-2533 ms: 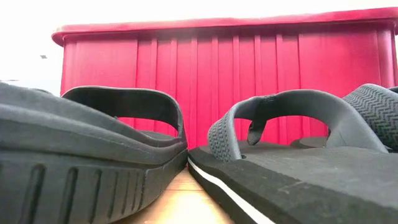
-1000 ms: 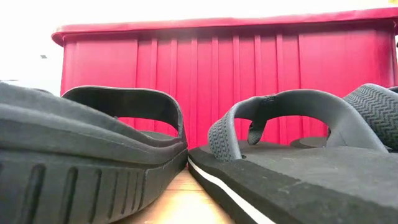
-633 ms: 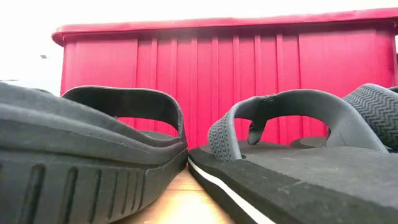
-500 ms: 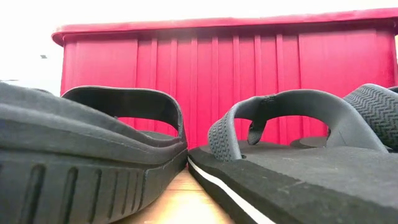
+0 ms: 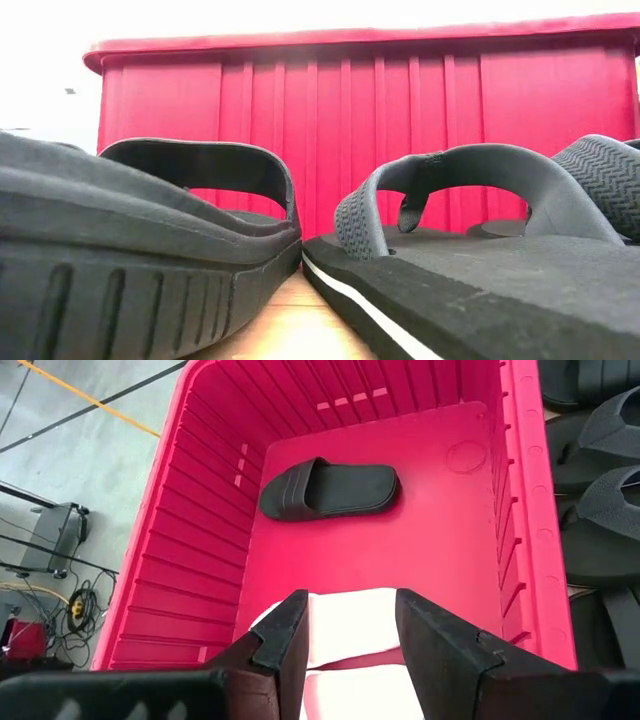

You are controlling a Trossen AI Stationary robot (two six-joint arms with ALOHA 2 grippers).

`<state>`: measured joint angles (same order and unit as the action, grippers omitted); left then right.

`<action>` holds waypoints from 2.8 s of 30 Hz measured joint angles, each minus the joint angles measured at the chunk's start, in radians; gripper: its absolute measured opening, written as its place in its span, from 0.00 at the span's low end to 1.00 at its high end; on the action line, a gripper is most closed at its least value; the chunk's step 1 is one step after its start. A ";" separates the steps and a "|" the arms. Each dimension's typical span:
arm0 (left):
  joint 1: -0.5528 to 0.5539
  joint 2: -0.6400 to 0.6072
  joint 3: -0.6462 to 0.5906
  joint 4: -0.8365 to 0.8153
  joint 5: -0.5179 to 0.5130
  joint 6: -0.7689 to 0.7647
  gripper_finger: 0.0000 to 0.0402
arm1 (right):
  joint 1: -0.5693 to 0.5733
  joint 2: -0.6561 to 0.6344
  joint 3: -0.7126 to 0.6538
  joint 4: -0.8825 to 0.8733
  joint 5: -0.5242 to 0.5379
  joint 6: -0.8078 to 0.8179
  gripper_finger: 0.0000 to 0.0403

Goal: Pick and place slides into bin
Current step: Put the right black slide into the bin

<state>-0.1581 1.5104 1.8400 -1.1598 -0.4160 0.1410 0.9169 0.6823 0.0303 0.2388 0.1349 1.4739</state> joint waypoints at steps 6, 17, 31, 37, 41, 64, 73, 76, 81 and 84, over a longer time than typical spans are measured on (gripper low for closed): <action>0.000 0.000 0.000 0.000 0.000 0.004 0.37 | 0.000 0.000 -0.001 -0.060 0.000 0.004 0.21; 0.000 0.000 0.000 0.000 0.000 0.004 0.37 | 0.000 0.000 -0.002 -0.072 -0.009 0.007 0.21; 0.001 0.000 0.000 0.000 0.000 0.009 0.37 | 0.000 0.002 -0.003 -0.049 -0.084 0.032 0.21; 0.001 0.000 0.000 0.000 0.000 0.008 0.37 | 0.000 0.015 -0.003 -0.045 -0.081 0.033 0.21; 0.001 0.000 0.000 0.000 0.000 0.008 0.37 | 0.000 0.034 -0.003 -0.044 -0.085 0.033 0.21; 0.001 0.000 0.000 0.000 -0.005 -0.012 0.37 | -0.001 0.160 -0.003 0.094 -0.051 0.033 0.21; 0.001 0.000 0.000 0.000 -0.005 -0.011 0.37 | -0.001 0.223 -0.003 0.161 -0.054 0.058 0.03; 0.001 0.000 0.000 0.000 -0.005 -0.011 0.37 | -0.001 0.236 -0.003 0.172 -0.055 0.060 0.02; 0.001 0.000 0.000 0.000 -0.005 -0.007 0.37 | -0.001 0.240 0.001 0.176 -0.055 0.062 0.01; 0.001 0.000 0.000 0.000 -0.005 -0.005 0.37 | -0.001 0.240 0.021 0.175 -0.058 0.051 0.01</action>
<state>-0.1574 1.5105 1.8400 -1.1600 -0.4206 0.1364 0.9157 0.9222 0.0514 0.4141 0.0765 1.5244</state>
